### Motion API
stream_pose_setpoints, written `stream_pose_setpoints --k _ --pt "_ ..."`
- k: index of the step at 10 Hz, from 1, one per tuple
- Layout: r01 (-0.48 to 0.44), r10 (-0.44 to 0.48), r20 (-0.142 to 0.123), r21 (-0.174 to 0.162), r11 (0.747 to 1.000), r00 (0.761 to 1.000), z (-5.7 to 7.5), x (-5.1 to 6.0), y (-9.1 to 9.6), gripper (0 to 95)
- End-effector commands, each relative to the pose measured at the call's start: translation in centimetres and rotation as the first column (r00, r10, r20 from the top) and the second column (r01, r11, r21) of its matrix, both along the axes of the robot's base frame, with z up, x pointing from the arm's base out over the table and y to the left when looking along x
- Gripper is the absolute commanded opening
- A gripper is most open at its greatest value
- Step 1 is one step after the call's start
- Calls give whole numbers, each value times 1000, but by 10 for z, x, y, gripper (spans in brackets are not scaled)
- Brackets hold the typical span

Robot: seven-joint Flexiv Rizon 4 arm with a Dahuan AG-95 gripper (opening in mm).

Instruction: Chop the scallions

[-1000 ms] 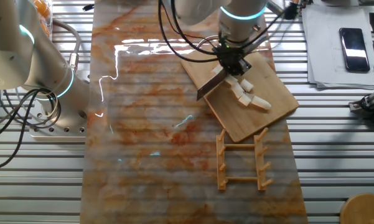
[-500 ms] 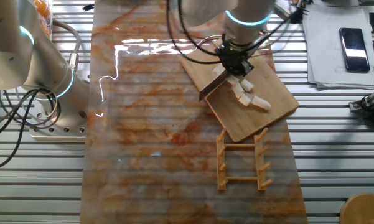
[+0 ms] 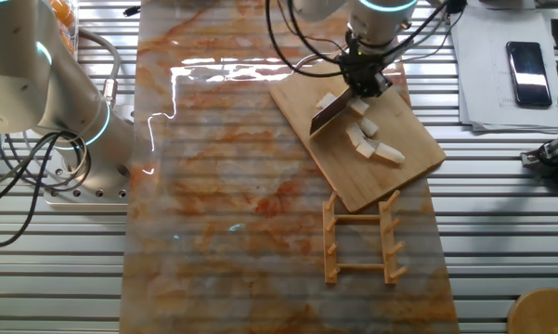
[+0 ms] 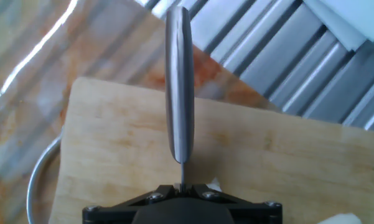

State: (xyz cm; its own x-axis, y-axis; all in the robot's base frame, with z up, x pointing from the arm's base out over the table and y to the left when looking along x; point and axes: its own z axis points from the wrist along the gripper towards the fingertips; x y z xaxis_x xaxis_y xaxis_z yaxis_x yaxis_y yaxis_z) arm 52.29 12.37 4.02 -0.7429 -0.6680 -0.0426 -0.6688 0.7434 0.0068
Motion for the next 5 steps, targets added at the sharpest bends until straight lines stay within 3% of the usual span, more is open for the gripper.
stream_pose_setpoints --k 1,3,5 --pt "-13 13 -9 -12 1000 1000 -36 -4 -2 0" --pt "-26 26 -5 -20 999 1000 -40 -15 -7 0" --pt "-66 65 -15 -49 997 998 -39 -25 -19 0"
